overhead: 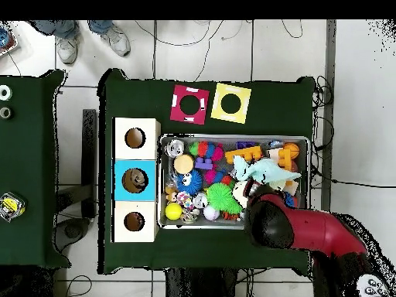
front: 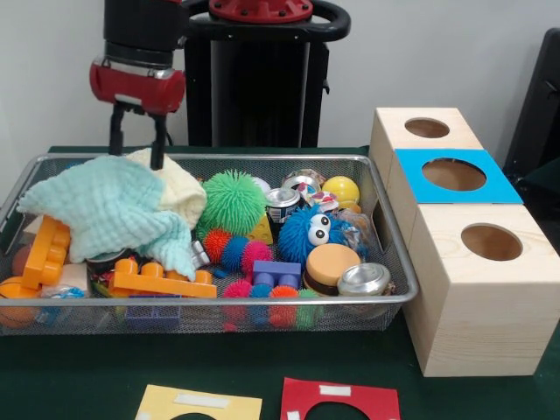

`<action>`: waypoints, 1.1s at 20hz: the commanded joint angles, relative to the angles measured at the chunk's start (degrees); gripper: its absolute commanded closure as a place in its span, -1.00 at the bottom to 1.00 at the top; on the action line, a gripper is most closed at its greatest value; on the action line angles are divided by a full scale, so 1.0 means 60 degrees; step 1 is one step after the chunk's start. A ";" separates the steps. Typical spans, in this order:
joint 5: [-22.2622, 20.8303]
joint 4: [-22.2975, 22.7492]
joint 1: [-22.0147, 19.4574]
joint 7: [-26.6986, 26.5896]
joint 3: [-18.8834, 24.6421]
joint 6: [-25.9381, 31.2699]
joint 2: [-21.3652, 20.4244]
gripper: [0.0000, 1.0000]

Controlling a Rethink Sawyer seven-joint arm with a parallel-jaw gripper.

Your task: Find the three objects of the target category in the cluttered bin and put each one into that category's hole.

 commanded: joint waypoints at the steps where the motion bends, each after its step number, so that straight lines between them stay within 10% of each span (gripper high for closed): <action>1: 0.1327 -0.0454 0.0984 0.1049 -0.0061 0.2733 -0.0883 -1.00; 13: 0.2301 -0.1920 0.2605 0.2027 -0.1229 0.5295 -0.0951 -1.00; 22: 0.3407 -0.1580 0.3968 0.4757 -0.2546 0.2488 0.0932 -1.00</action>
